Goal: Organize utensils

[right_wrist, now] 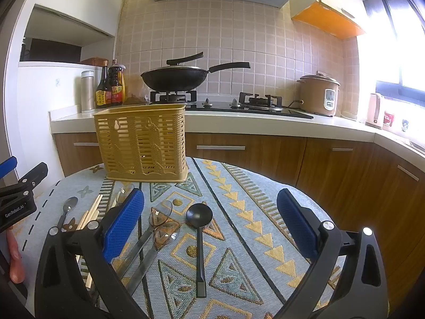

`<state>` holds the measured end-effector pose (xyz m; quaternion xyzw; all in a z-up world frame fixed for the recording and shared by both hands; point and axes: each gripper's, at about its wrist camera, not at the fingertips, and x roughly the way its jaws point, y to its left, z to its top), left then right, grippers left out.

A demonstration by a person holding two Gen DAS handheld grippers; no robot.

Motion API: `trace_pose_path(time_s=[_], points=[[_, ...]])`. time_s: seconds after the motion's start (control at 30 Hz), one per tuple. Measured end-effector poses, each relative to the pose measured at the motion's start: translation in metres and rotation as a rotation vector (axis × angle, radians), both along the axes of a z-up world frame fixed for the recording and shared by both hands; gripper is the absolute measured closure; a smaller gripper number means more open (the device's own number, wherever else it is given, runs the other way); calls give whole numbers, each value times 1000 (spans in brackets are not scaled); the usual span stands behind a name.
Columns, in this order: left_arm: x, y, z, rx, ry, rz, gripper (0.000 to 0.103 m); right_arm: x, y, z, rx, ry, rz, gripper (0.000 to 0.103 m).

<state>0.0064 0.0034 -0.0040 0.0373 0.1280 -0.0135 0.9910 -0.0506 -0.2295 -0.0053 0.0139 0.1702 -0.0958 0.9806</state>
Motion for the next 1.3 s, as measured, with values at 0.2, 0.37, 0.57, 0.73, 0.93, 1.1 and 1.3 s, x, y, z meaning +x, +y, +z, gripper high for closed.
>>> trace_pose_path(time_s=[0.2, 0.37, 0.57, 0.73, 0.93, 1.1, 1.3], points=[[0, 0, 0, -1, 2, -1, 7, 0, 0, 0, 4, 1, -1, 7], [0, -1, 0, -1, 2, -2, 7, 0, 1, -1, -1, 4, -2, 7], [2, -2, -2, -5, 14, -20, 7, 1, 1, -1, 2, 9, -6, 7], [2, -2, -2, -6, 16, -19, 7, 3, 1, -1, 2, 16, -6, 7], [2, -2, -2, -7, 16, -20, 7, 4, 2, -1, 0, 20, -10, 7], [2, -1, -2, -4, 18, -22, 7, 4, 1, -1, -2, 24, -13, 7], [12, 7, -3, -66, 89, -72, 7, 4, -3, -2, 3, 28, -70, 7]])
